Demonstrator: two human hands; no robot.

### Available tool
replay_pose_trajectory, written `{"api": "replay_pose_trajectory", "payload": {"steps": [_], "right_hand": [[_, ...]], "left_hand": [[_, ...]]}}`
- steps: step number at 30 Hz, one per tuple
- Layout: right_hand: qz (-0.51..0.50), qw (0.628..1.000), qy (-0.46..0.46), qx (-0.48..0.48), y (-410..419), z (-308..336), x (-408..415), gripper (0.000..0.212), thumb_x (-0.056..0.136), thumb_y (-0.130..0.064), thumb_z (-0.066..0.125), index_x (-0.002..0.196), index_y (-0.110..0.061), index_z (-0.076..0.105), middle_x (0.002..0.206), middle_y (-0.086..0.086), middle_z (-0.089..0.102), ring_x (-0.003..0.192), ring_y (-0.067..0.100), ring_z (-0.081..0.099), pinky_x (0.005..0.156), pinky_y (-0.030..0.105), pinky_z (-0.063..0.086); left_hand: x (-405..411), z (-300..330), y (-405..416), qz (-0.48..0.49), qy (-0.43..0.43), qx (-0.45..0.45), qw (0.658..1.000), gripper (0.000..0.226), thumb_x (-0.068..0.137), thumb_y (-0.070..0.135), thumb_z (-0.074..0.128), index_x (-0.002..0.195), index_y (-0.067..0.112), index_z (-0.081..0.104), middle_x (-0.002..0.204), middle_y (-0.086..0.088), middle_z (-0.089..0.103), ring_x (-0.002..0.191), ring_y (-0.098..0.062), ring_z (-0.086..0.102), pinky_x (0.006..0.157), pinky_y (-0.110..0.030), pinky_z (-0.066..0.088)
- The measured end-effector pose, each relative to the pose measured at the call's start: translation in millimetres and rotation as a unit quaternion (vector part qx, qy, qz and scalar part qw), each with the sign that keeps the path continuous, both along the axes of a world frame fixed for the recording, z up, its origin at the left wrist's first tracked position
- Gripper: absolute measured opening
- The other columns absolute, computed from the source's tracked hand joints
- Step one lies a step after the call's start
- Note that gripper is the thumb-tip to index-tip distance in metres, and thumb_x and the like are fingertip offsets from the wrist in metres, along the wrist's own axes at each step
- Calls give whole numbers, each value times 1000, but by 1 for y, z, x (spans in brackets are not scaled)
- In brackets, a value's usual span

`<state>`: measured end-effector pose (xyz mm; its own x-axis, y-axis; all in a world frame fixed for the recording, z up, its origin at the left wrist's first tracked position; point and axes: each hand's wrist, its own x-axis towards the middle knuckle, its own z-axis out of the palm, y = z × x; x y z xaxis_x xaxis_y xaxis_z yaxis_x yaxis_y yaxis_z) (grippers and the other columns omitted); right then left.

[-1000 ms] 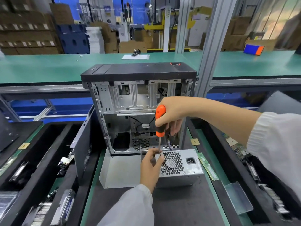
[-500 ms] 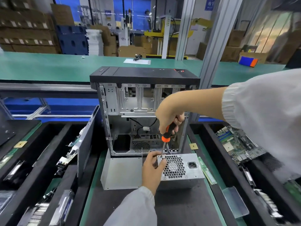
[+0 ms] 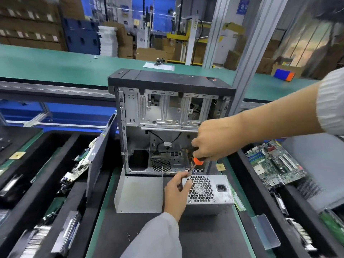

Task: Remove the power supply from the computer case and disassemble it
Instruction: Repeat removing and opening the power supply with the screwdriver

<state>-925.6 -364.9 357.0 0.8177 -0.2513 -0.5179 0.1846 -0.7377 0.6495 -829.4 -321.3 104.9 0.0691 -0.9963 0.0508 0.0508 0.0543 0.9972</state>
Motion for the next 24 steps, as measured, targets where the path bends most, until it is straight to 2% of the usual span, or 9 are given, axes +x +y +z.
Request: {"api": "replay_pose_trajectory", "payload": {"steps": [2, 3, 5, 6, 7, 12, 17, 21, 24], "right_hand": [[-325, 936, -101, 86, 3, -5, 9, 28, 89, -39, 54, 97, -12, 57, 68, -1, 59, 58, 21, 50, 47, 24, 33], [-516, 825, -170, 154, -3, -3, 11, 29, 87, -37, 58, 92, -8, 57, 62, 2, 60, 51, 19, 52, 41, 20, 32], [-793, 492, -225, 280, -13, 4, 16, 27, 90, -29, 58, 92, -3, 53, 57, 8, 58, 33, 11, 41, 28, 15, 25], [-842, 384, -222, 307, -17, 6, 15, 26, 92, -27, 54, 97, -1, 51, 58, 9, 55, 29, 8, 34, 24, 14, 22], [-857, 351, -206, 315, -19, 7, 14, 27, 94, -26, 52, 99, 1, 51, 60, 8, 51, 28, 6, 31, 23, 13, 20], [-801, 495, -169, 290, -10, 3, 17, 25, 96, -23, 51, 85, -1, 56, 60, 5, 53, 32, 9, 36, 28, 14, 24], [-245, 967, 62, 28, 4, 8, 8, 18, 96, -24, 45, 103, -12, 57, 85, 2, 60, 65, 22, 48, 56, 32, 41], [105, 992, 68, -35, 10, 11, 9, 15, 94, -11, 48, 106, -16, 55, 93, 0, 54, 69, 19, 42, 51, 28, 33], [-69, 997, 22, -4, 15, 0, 19, 18, 89, -14, 57, 106, -17, 58, 97, 2, 54, 64, 20, 40, 53, 29, 34]], "left_hand": [[-1, 0, 1, 3, -3, 2, 1000, 23, 93, 11, 63, 103, 30, 70, 97, 13, 73, 93, -10, 68, 81, -20, 54], [-1, -1, 2, 3, -7, -1, 1000, 22, 93, 12, 64, 104, 29, 70, 96, 14, 73, 93, -10, 68, 81, -19, 54], [-1, -3, 5, 4, -14, -4, 1000, 22, 93, 12, 64, 105, 28, 71, 95, 16, 73, 90, -8, 67, 78, -15, 52], [-1, -2, 7, 4, -17, -6, 1000, 21, 93, 12, 64, 105, 28, 71, 94, 16, 72, 89, -7, 67, 76, -13, 51], [0, -2, 7, 6, -19, -9, 1000, 21, 93, 12, 64, 105, 27, 71, 94, 17, 72, 88, -6, 66, 75, -12, 50], [-1, 0, 6, 6, -24, -6, 1000, 20, 93, 13, 63, 110, 23, 70, 99, 11, 72, 92, -12, 67, 82, -21, 54], [0, 1, 8, 4, -21, -4, 1000, 21, 93, 13, 64, 105, 30, 67, 90, 8, 72, 85, -12, 66, 75, -20, 53], [2, 3, 10, -8, -17, 2, 1000, 20, 92, 13, 64, 106, 27, 66, 88, 4, 72, 83, -17, 66, 77, -30, 56], [2, 4, 12, -14, -25, 8, 1000, 20, 92, 15, 65, 109, 27, 66, 94, 5, 73, 88, -17, 67, 82, -32, 57]]}}
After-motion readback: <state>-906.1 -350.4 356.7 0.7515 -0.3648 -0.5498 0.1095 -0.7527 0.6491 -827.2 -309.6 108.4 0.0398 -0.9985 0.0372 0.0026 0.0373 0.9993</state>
